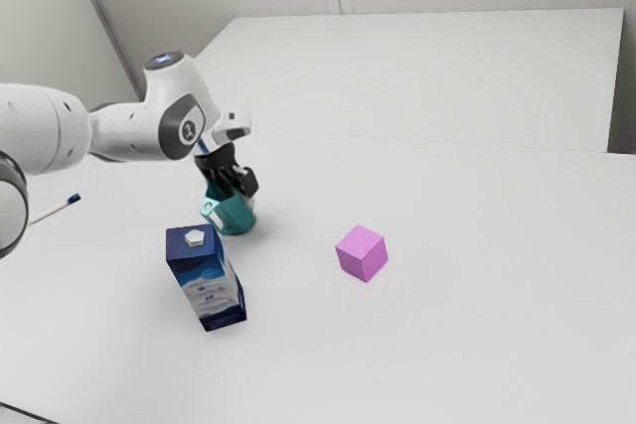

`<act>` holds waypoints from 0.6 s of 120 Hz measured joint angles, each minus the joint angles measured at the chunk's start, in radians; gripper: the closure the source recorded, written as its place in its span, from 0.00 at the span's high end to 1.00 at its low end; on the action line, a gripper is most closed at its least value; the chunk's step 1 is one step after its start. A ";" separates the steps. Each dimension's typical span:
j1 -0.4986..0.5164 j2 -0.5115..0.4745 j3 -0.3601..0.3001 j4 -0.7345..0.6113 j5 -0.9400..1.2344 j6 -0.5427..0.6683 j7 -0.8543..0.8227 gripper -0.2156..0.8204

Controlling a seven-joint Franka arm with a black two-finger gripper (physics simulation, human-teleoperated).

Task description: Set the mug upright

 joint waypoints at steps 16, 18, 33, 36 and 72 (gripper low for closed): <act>-0.011 -0.105 0.000 0.022 -0.004 -0.075 -0.009 0.65; -0.012 -0.114 0.000 0.038 -0.004 -0.091 -0.010 0.66; -0.004 -0.133 0.007 0.213 -0.010 -0.257 -0.017 0.72; -0.001 -0.134 0.008 0.247 -0.010 -0.291 -0.018 0.73; -0.002 -0.212 0.011 0.376 -0.007 -0.577 -0.028 0.78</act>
